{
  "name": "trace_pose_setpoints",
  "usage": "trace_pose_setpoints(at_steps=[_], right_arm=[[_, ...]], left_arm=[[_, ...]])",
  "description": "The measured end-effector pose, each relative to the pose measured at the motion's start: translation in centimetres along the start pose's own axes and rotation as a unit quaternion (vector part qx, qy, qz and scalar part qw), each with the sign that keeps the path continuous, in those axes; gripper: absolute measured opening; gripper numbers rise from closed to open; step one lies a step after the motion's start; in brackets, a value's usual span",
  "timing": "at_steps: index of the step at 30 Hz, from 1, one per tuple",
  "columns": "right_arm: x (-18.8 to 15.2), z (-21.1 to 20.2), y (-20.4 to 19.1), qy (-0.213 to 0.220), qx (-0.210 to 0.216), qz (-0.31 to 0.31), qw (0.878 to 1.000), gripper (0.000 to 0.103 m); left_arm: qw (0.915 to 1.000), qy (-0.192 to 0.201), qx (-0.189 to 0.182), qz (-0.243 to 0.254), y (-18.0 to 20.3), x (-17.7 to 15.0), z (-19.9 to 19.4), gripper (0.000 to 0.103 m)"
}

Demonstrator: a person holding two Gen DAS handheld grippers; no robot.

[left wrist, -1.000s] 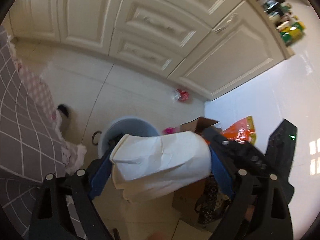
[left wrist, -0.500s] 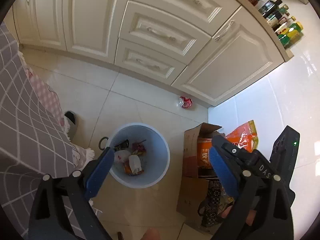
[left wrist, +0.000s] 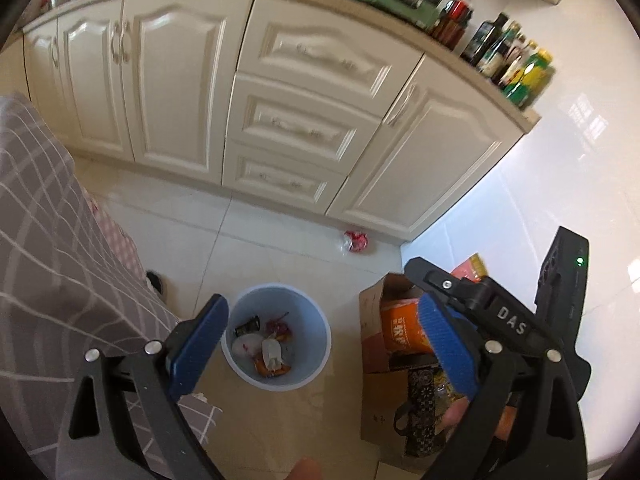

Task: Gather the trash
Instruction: 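Return both tools to the table above the remaining trash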

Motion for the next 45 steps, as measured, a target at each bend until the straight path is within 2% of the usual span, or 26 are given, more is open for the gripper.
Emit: trace_pose_setpoints(at_steps=[5,10,17,24,32,40,42,45], right_arm=[[0.3,-2.5,-4.6,0.022,0.009,-0.037,0.999,0.096],[0.0,-4.6,-10.3,0.040,0.017,-0.093,0.995,0.097],[-1.7,-6.2,-18.3,0.056,0.031,-0.163,0.985,0.097],[-4.3,-6.2,-25.6,0.054,0.046,-0.222,0.972,0.097],[-7.7,-6.3,-33.9,0.042,0.075,-0.267,0.960,0.097],[-13.7,-3.9,-42.6,0.004,0.097,-0.353,0.931,0.097],[-15.1,-2.7,-43.9,-0.009,0.097,-0.375,0.922,0.097],[-17.1,-0.7,-45.4,-0.031,0.096,-0.399,0.911,0.097]], left_arm=[[0.9987,0.050,0.009,0.005,-1.1,1.1,-5.5,0.093],[0.9945,0.102,0.026,0.001,-4.0,2.2,-11.6,0.093],[0.9853,0.160,0.059,-0.006,-9.1,2.9,-19.2,0.094],[0.9725,0.209,0.101,-0.016,-14.6,3.4,-25.9,0.095],[0.9597,0.230,0.161,-0.015,-20.3,2.5,-32.1,0.095],[0.9405,0.249,0.224,-0.061,-29.5,0.4,-38.5,0.095],[0.9373,0.243,0.242,-0.062,-31.4,-0.2,-38.8,0.095],[0.9372,0.232,0.249,-0.076,-34.3,-1.2,-38.8,0.095]])
Point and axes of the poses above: each gripper's, at about its wrist camera, not at the fingertips, and z roughly the way its jaws point, y to its right, x to its top, the point moved 8 cm from there along z, roughly the way its jaws point, and after that the axes turned 7 degrees about x, right-handed, at the moved point
